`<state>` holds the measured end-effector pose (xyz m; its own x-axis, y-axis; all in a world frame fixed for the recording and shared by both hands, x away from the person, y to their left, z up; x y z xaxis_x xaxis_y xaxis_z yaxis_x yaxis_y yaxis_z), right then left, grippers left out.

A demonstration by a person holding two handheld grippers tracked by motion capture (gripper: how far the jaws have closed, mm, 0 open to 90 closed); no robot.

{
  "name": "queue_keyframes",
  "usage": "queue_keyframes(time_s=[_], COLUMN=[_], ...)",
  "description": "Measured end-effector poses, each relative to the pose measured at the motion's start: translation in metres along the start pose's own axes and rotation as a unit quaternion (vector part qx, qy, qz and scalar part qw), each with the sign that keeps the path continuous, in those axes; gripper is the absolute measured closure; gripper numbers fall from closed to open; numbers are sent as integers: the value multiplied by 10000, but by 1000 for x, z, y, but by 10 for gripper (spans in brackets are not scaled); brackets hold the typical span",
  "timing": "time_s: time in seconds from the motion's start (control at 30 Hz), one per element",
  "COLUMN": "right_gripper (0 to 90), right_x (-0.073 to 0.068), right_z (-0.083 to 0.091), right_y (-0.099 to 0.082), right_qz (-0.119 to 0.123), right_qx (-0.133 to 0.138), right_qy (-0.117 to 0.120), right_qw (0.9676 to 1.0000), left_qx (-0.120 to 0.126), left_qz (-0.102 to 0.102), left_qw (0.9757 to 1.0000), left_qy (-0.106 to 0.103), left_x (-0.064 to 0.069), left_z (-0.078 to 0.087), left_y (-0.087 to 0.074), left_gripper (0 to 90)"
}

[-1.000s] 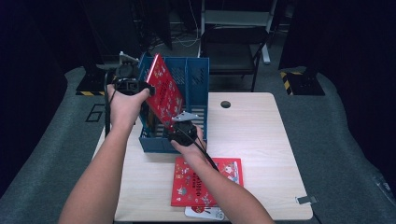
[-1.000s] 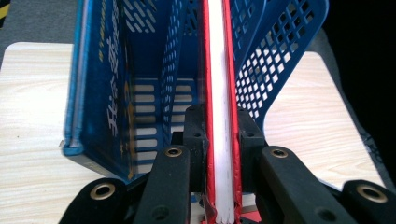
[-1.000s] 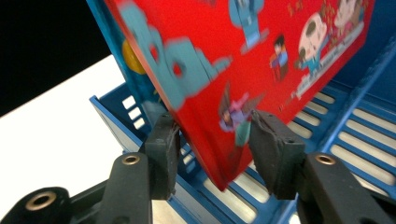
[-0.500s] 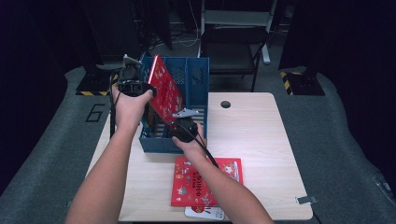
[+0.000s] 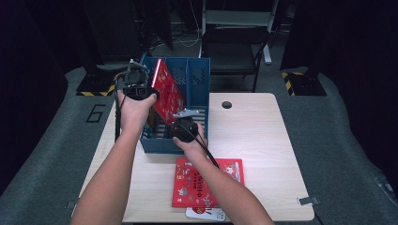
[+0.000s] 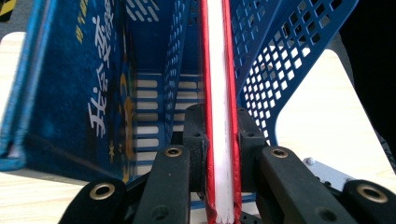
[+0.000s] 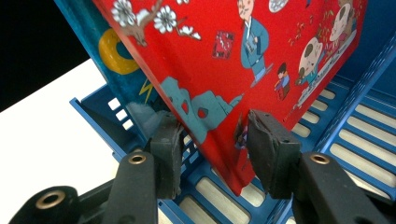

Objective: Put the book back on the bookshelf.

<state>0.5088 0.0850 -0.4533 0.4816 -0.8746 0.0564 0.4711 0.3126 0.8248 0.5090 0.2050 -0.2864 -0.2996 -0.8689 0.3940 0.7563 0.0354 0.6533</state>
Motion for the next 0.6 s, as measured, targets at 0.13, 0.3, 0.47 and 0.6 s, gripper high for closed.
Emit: queue_keyframes(time_s=[0.13, 0.3, 0.47, 0.6], right_gripper=[562, 558, 556, 556], right_x=[1, 2, 1, 1], right_z=[-2, -2, -4, -5], right_y=[-1, -1, -3, -5], right_qz=[35, -34, -28, 9], right_qx=[-18, -55, -94, -105], right_qy=[5, 6, 29, 31], right_qw=[10000, 10000, 9999, 9999], left_qx=[-18, -10, -61, -71], left_qz=[-57, -62, -81, -51], left_qw=[10000, 10000, 9999, 9999], left_qy=[43, 68, 108, 94], left_x=[1, 2, 1, 1], left_z=[-5, -10, -13, -16], left_y=[-2, -5, -8, -10], left_gripper=[791, 791, 790, 791])
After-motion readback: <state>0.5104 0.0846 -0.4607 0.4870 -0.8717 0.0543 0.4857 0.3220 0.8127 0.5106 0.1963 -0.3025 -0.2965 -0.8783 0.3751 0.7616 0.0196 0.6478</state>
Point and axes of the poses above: each handheld gripper's, and its own axes: z roughly backward along the jaws, y roughly out of its top, x roughly to its right, the point moved 4 cm from there along -z, roughly forward along the jaws, and after that the axes turned 14 degrees about -y, right-handed, at the moved point
